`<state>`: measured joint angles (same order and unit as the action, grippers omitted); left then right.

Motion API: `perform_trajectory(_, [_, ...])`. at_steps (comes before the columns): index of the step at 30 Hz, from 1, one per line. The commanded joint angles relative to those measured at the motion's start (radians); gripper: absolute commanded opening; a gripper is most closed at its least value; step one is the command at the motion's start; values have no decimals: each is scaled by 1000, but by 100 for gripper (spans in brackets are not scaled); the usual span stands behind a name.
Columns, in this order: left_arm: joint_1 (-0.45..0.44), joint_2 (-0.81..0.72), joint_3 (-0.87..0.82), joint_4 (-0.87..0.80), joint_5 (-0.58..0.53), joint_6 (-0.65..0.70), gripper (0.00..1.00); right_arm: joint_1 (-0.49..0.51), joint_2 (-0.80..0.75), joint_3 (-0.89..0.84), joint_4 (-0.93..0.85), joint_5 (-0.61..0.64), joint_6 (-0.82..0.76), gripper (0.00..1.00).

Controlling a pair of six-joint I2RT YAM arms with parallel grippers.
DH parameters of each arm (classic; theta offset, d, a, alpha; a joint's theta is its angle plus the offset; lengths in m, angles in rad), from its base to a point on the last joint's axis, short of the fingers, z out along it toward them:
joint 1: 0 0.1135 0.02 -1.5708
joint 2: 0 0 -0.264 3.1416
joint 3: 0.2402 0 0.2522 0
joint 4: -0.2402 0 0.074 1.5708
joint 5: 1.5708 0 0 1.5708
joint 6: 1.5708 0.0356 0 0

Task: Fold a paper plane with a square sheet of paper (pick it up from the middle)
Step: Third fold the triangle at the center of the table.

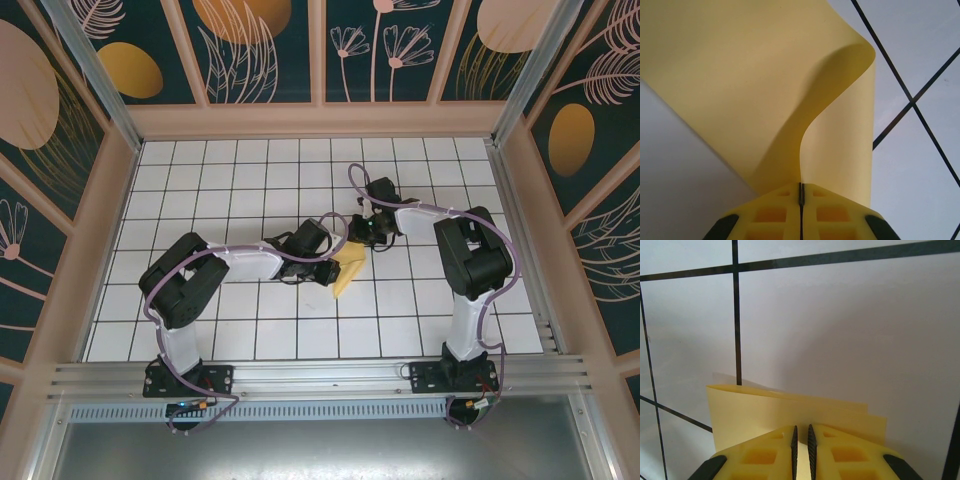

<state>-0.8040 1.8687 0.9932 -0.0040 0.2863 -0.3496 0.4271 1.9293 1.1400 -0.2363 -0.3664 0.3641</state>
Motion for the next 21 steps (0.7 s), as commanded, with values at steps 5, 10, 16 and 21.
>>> perform_trajectory(5, [6, -3, -12, -4, -16, -10, 9, 9, 21, 14, -29, 26, -13, 17])
perform_trajectory(10, [5, 13, -3, -5, -13, -6, 9, 10, 21, 13, -30, 26, -12, 17])
perform_trajectory(16, [4, 21, -14, -9, -15, -17, 9, 11, 11, 14, -23, 17, -8, 17])
perform_trajectory(21, [5, 40, -29, 4, -11, -18, 9, 4, -19, -5, 5, 6, 7, 18])
